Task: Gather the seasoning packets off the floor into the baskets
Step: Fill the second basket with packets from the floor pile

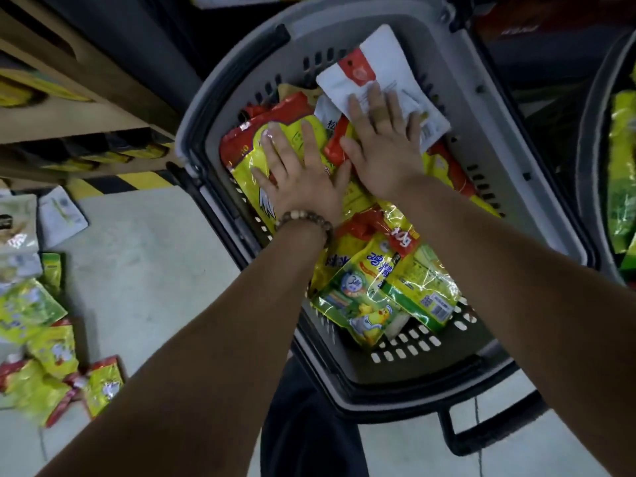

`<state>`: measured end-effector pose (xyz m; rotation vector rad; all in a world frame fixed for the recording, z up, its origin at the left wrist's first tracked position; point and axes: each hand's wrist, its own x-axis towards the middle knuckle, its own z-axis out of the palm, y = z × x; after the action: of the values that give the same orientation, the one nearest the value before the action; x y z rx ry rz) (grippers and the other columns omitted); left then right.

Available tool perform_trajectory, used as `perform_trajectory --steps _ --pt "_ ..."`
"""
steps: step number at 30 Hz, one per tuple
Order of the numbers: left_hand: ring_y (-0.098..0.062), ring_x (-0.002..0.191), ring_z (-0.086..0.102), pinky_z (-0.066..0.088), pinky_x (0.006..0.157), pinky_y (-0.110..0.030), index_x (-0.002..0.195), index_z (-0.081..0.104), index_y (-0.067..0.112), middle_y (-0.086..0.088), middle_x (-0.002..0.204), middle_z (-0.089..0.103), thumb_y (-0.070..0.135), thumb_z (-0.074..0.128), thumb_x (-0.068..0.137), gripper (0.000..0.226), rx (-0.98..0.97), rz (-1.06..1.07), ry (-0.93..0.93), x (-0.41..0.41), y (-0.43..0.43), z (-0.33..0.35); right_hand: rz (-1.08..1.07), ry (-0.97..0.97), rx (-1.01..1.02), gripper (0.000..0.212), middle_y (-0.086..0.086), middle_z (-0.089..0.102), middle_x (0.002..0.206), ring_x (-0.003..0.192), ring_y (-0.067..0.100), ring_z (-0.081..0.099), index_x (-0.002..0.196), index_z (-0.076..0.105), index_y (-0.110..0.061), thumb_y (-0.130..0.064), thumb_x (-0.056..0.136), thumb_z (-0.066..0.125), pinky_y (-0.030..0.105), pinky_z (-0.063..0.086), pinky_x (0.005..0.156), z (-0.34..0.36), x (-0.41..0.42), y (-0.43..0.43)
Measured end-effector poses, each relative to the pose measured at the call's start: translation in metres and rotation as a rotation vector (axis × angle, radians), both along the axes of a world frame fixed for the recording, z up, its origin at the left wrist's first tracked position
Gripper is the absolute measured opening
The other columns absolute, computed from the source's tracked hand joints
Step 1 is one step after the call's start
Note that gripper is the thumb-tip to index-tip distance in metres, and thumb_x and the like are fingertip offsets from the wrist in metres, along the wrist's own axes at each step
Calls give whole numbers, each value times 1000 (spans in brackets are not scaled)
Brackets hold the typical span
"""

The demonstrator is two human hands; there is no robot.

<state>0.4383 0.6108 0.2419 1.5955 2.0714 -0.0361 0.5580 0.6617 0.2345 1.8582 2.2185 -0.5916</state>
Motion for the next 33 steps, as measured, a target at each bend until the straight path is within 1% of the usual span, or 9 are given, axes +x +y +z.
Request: perform_trajectory --steps 6,10,12,14,16,18,23,28,33 --pt "-28 143 -18 -8 112 -54 149 -7 27 -11 156 -19 62 25 91 75 3 -2 -1 -7 1 -8 64 -35 -100 66 3 -16 159 145 26 -18 152 -2 -31 -59 96 19 54 -11 113 0 -14 22" --pt "-27 144 -16 -4 115 -51 150 -3 25 -9 156 -19 63 35 89 81 -82 -60 -116 -20 4 10 61 -62 -153 65 4 -13 159 146 26 -13 152 1 -30 -57 97 23 54 -7 114 11 -13 27" --pt "-28 146 0 8 117 -48 150 11 21 -10 158 -5 57 39 92 74 -31 -78 -182 -32 0 29 32 -51 -148 64 8 0 160 147 27 1 152 14 -25 -50 97 35 52 3 116 26 -16 26" --pt "-30 141 22 22 112 -45 146 27 19 -10 156 16 52 38 93 64 126 -67 -175 -50 -14 51 -9 43 -91 61 13 15 158 145 28 17 149 27 -20 -40 95 47 47 18 116 44 -25 14" --pt "-33 130 41 33 103 -46 138 43 16 -11 148 36 51 34 87 62 270 16 -186 -76 -36 72 -32 172 -41 60 15 26 154 141 29 27 146 34 -18 -36 92 51 43 28 113 66 -40 -10" --pt "-35 121 49 40 96 -47 131 52 13 -13 139 47 50 35 83 63 321 133 -229 -106 -65 83 -13 266 -1 58 14 36 150 137 29 34 143 41 -15 -35 89 55 40 31 110 86 -65 -40" --pt "-34 121 50 45 96 -50 129 52 11 -15 138 47 51 40 81 64 267 431 -296 -197 -155 83 156 437 36 55 13 51 138 127 30 48 132 54 -11 -28 81 55 39 40 103 117 -161 -119" --pt "-29 124 48 42 99 -43 128 52 9 -13 136 48 48 42 77 65 218 657 -271 -298 -260 74 271 376 -202 53 5 48 141 129 23 45 137 48 -16 -22 87 63 34 40 103 97 -272 -198" --pt "-31 120 50 42 94 -38 126 54 9 -12 135 50 28 59 78 52 124 865 -220 -393 -367 59 398 226 -433 53 0 42 144 130 19 40 141 40 -21 -24 92 57 30 35 102 60 -382 -277"
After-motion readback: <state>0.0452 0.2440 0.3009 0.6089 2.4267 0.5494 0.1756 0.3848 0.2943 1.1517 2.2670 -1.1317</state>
